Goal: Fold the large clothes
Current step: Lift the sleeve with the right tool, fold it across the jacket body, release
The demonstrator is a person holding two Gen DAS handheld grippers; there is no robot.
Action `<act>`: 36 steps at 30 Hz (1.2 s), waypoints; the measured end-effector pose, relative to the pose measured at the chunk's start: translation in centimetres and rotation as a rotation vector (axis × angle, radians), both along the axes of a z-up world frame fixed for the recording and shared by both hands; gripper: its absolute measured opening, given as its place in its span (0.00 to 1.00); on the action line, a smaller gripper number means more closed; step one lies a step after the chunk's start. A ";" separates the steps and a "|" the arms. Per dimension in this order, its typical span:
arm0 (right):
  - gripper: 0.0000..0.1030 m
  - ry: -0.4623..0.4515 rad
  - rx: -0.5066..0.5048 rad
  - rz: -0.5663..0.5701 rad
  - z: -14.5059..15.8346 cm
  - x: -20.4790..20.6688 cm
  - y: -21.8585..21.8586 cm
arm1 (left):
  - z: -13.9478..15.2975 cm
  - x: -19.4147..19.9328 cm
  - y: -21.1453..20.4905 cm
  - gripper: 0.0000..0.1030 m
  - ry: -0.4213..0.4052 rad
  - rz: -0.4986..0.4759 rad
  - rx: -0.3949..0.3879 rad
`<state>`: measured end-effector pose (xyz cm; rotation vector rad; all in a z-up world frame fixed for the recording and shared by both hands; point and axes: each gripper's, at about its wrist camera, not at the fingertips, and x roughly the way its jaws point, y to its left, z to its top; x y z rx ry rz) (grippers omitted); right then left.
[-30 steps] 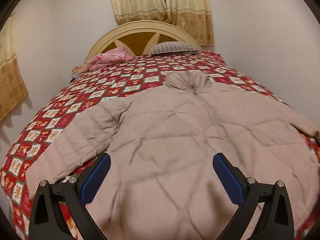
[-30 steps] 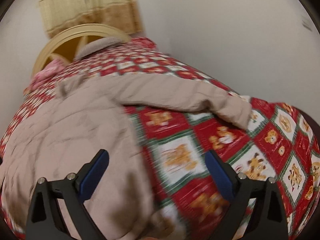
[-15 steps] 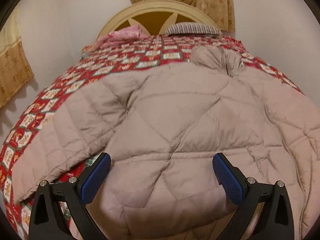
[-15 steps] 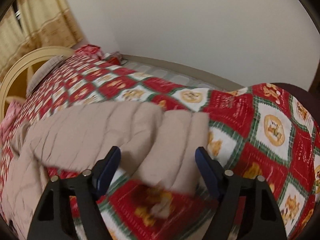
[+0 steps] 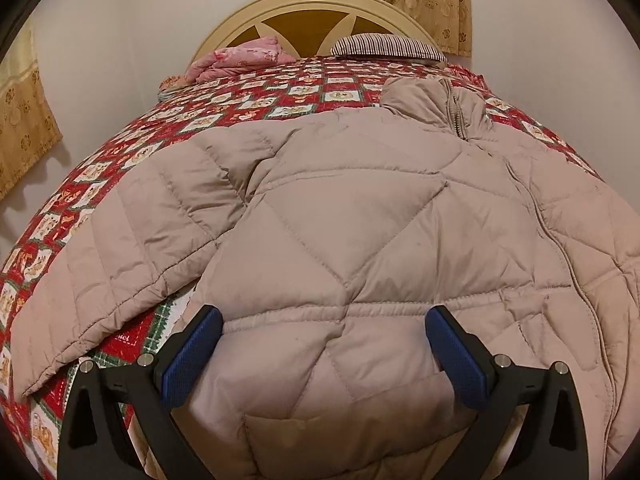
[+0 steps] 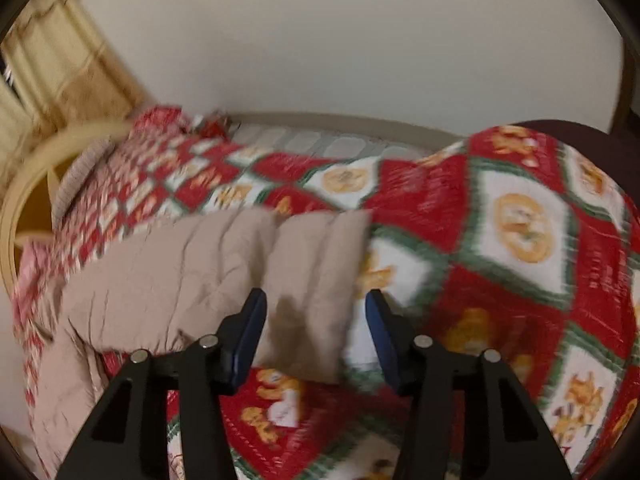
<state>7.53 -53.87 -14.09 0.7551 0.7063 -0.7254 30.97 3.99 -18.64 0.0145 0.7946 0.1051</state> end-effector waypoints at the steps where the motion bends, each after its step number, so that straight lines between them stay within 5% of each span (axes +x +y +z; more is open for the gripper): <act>1: 0.54 0.018 0.004 0.001 0.0 -0.1 -0.3 | 0.0 0.0 -0.1 0.99 0.001 0.000 0.003; 6: 0.51 0.051 -0.007 0.039 -0.1 0.7 0.0 | -0.1 0.0 -0.1 0.99 0.001 -0.002 0.001; 10: 0.38 0.113 -0.066 0.083 -0.8 3.3 1.7 | -0.1 0.1 -0.2 0.99 0.002 -0.001 0.002; 13: 0.12 0.155 -0.058 0.110 -1.6 4.9 2.0 | -0.1 0.1 -0.2 0.99 0.005 -0.004 0.002; 17: 0.06 0.155 -0.111 0.073 -0.6 4.9 1.2 | -0.1 -0.2 0.1 0.99 -0.004 -0.007 -0.012; 26: 0.05 0.070 -0.486 0.086 11.8 8.2 3.1 | 2.9 -2.1 2.0 0.99 -0.092 -0.011 -0.108; 30: 0.05 -0.010 -0.692 0.177 17.6 11.2 8.4 | 4.9 -2.6 2.3 0.99 -0.133 -0.031 -0.127; 36: 0.05 -0.113 -0.913 0.364 21.3 14.8 18.5 | 5.5 -3.2 2.5 0.99 -0.135 -0.046 -0.131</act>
